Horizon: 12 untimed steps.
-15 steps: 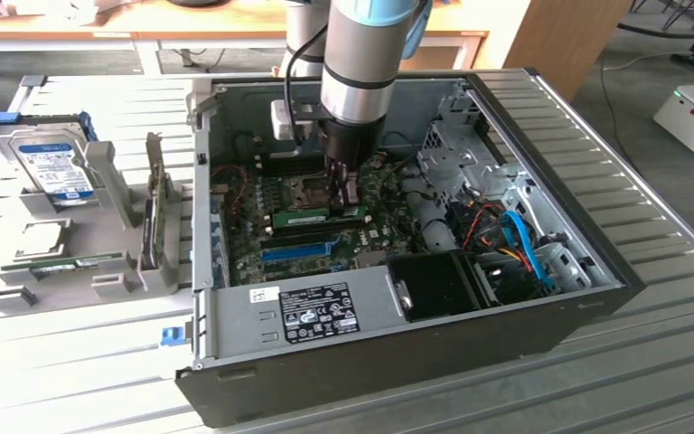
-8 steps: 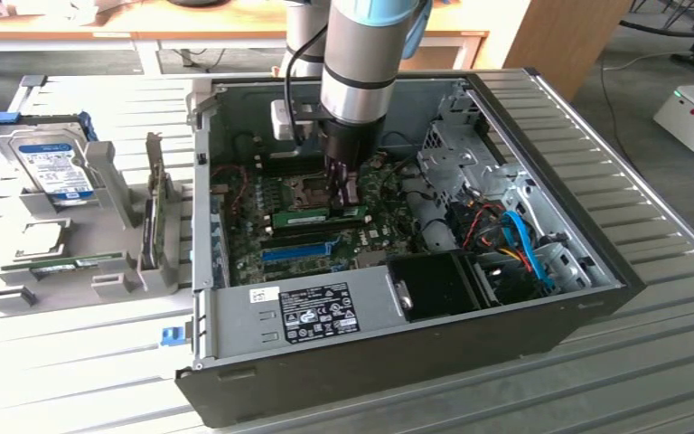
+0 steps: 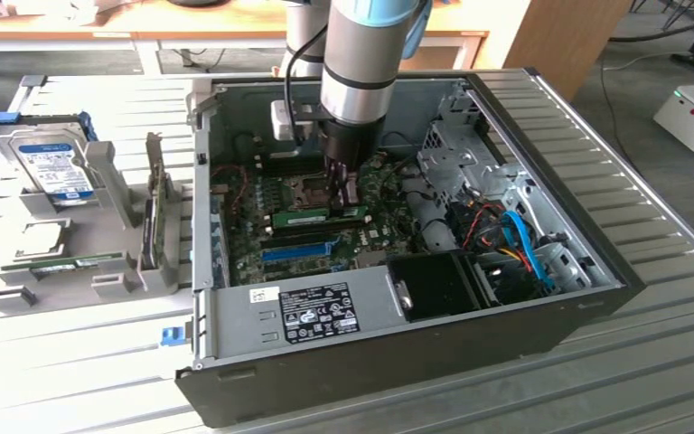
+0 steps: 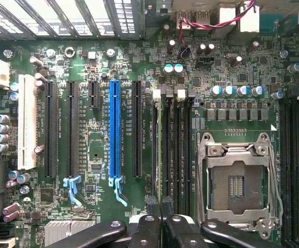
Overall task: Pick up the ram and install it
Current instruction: 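Insert the ram into the slot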
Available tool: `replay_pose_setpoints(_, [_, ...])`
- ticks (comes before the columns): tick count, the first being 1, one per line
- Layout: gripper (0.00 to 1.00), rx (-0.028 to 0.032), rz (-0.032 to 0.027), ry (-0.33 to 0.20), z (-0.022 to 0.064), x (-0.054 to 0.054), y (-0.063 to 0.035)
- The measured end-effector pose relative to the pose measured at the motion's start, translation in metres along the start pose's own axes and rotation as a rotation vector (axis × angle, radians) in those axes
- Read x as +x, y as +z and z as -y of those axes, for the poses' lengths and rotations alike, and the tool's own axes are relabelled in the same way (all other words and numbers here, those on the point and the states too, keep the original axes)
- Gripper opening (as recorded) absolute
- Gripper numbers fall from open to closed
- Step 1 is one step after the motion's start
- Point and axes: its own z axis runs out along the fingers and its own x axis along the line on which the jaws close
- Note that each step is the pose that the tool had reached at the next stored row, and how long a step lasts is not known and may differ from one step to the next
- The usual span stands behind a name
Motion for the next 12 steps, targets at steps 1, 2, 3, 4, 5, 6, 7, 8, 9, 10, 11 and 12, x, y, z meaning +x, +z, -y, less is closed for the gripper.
replay_pose_setpoints(1, [0.12, 0.0001, 0.0002, 0.0, 0.0, 0.0, 0.0001])
replay_pose_setpoints(2, [0.12, 0.0003, 0.0007, 0.0, 0.0001, -0.0001, 0.0007])
replay_pose_setpoints(3, [0.12, 0.0002, 0.0006, 0.0, 0.0001, -0.0001, 0.0012])
replay_pose_setpoints(4, [0.12, 0.0001, 0.0002, 0.0, 0.0001, 0.0, 0.0011])
replay_pose_setpoints(5, [0.12, 0.0001, 0.0002, 0.0, 0.0001, 0.0, 0.0011])
replay_pose_setpoints(6, [0.12, 0.0001, 0.0001, 0.0, 0.0001, 0.0, 0.0011])
replay_pose_setpoints(7, [0.12, 0.0001, 0.0002, 0.0, 0.0001, 0.0, 0.0011])
replay_pose_setpoints(8, [0.12, 0.0001, 0.0001, -0.001, 0.0001, 0.0, 0.0011])
replay_pose_setpoints(9, [0.12, 0.0001, 0.0001, -0.001, 0.0001, 0.0, 0.0011])
replay_pose_setpoints(10, [0.12, 0.0001, 0.0001, -0.001, 0.0002, 0.0, 0.0011])
replay_pose_setpoints(11, [0.12, 0.0, 0.0, -0.002, 0.0002, 0.0, 0.0011])
replay_pose_setpoints(12, [0.12, 0.0001, 0.0001, -0.003, 0.0002, 0.0, 0.0011])
